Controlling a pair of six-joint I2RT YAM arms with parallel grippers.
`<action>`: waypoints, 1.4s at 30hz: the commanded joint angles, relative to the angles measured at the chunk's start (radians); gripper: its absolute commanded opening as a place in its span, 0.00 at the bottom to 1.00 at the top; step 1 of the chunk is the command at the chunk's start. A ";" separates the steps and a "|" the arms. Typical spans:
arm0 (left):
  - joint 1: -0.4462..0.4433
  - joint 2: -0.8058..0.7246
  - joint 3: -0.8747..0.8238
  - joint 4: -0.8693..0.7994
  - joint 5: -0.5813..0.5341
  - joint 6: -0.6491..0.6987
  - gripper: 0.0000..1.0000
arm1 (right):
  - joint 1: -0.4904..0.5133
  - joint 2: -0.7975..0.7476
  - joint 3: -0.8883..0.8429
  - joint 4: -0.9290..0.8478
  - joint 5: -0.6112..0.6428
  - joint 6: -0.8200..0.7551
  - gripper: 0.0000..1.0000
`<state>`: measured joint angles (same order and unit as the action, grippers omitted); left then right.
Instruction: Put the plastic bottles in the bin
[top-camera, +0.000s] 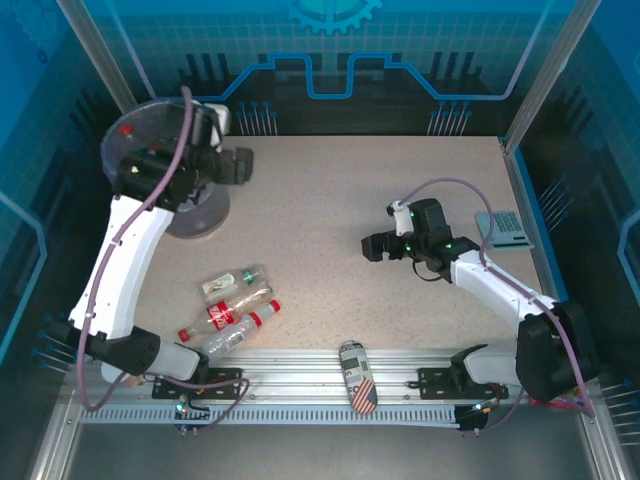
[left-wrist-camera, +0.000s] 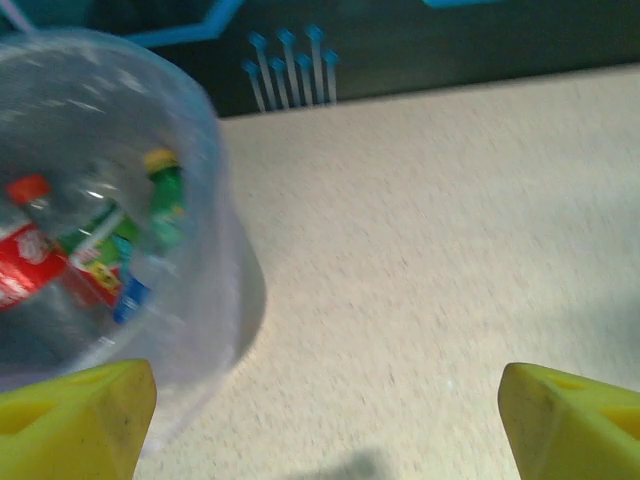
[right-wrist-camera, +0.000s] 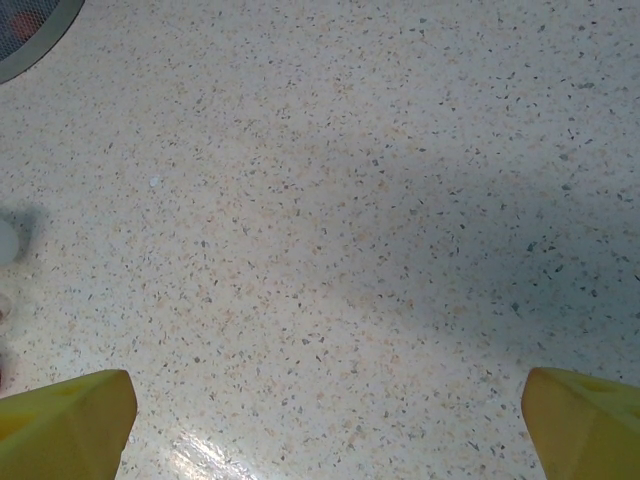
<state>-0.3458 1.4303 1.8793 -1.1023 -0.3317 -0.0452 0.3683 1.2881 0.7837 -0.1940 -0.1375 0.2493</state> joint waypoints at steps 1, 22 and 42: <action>-0.117 -0.002 -0.101 -0.107 -0.024 0.011 0.89 | 0.014 0.018 0.032 0.002 -0.001 -0.016 1.00; -0.041 0.190 -0.579 -0.087 0.228 -0.118 0.86 | 0.008 -0.081 -0.069 0.059 -0.004 0.016 1.00; 0.126 -0.100 -0.903 0.054 0.162 -0.471 0.99 | -0.007 0.014 -0.044 0.099 -0.055 0.000 1.00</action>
<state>-0.2447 1.3792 1.0206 -1.0508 -0.1406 -0.4271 0.3660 1.2926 0.7254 -0.1127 -0.1688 0.2543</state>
